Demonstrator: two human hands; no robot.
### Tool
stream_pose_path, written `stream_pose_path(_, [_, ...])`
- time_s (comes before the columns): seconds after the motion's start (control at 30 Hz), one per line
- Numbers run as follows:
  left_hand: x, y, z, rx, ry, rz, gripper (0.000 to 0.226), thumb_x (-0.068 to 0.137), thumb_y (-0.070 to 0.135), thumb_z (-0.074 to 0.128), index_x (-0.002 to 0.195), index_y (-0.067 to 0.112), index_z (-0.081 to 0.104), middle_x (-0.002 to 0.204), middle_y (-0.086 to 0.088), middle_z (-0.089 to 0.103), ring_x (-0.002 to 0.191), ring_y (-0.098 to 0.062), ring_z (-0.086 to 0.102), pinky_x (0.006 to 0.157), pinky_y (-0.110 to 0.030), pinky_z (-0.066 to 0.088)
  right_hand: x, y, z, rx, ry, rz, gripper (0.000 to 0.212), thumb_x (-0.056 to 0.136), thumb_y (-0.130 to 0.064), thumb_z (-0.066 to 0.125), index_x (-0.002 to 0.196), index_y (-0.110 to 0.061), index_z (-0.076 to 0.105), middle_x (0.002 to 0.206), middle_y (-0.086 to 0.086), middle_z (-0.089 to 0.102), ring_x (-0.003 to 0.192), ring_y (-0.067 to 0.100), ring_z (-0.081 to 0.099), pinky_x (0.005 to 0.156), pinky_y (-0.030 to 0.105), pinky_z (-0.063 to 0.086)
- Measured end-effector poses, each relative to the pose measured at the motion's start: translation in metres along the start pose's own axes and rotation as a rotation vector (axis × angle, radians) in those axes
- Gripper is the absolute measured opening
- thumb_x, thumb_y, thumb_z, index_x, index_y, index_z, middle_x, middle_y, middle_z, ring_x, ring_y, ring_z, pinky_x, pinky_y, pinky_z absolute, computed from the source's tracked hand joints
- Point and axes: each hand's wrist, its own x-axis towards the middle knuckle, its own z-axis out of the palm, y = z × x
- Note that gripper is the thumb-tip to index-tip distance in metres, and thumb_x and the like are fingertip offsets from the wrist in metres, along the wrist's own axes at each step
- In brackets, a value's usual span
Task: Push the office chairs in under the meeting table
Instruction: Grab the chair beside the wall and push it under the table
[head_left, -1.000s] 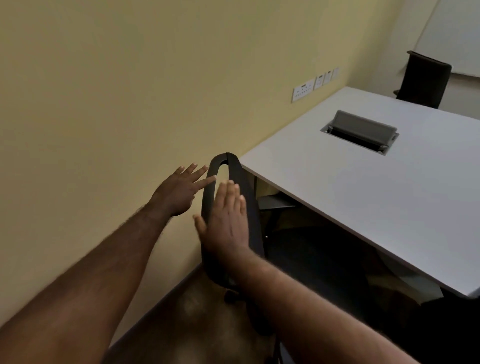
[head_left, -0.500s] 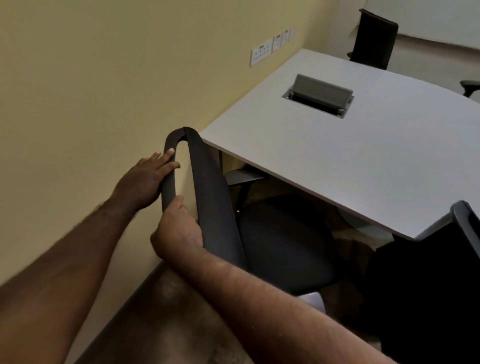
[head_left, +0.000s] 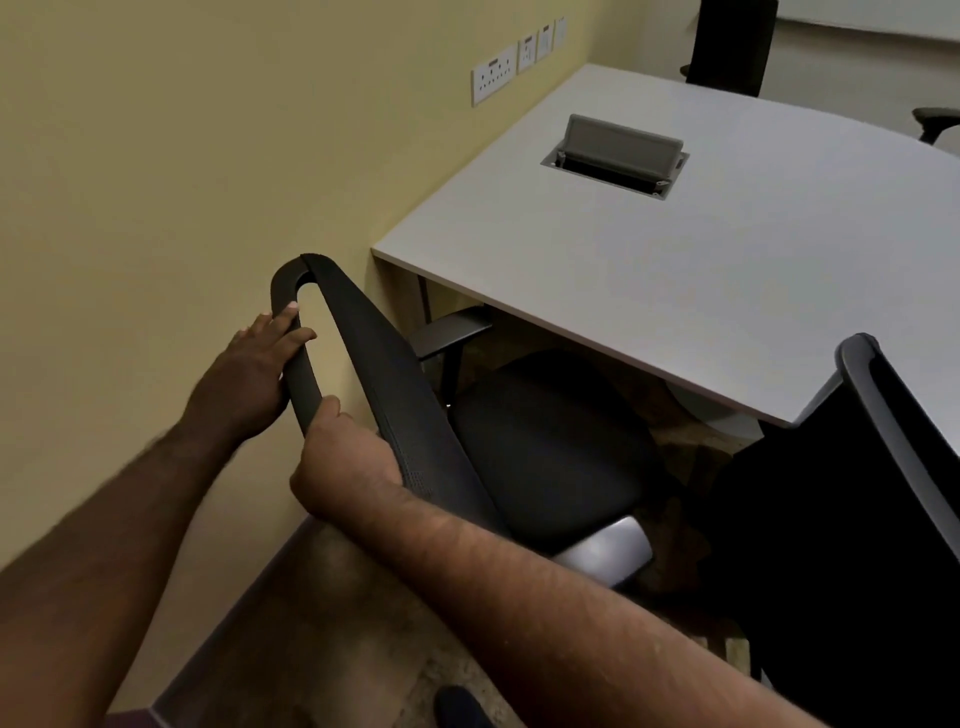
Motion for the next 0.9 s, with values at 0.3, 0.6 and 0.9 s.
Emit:
stream_pose_path(0.3, [-0.055,0.058,-0.007,0.013,0.003,-0.074,0.051,0.087,0.0,0.055,0.135,0.014,0.049,0.157,-0.008,0.027,0.144,-0.035,0.016,0.113,-0.053,0.021,-0.056,0.041,-0.014,-0.139,0.035,-0.068,0.024,0.09,-0.014,0.055,0.112,-0.012,0.046,0.076,0.003,0.057,0.061,0.02,0.06,0.053,0.037,0.054])
stream_pose_path(0.6, [-0.096,0.101,0.011,-0.058,0.141,-0.066,0.042,0.081,-0.001,0.064,0.121,0.007,0.055,0.147,-0.013,0.043,0.142,-0.038,0.022,0.111,-0.056,0.026,-0.11,0.079,-0.047,-0.216,0.034,-0.12,0.017,0.095,-0.031,0.053,0.103,-0.016,0.055,0.075,0.0,0.059,0.058,0.016,0.061,0.056,0.037,0.058])
stream_pose_path(0.9, [-0.089,0.122,0.009,0.043,0.19,0.241,0.012,0.079,0.016,0.058,0.083,0.005,0.059,0.08,-0.014,0.058,0.08,-0.034,0.052,0.078,-0.049,0.048,-0.143,0.122,-0.068,-0.419,0.164,-0.148,0.017,0.099,-0.031,0.045,0.094,-0.017,0.052,0.066,-0.004,0.049,0.05,0.011,0.044,0.041,0.029,0.027])
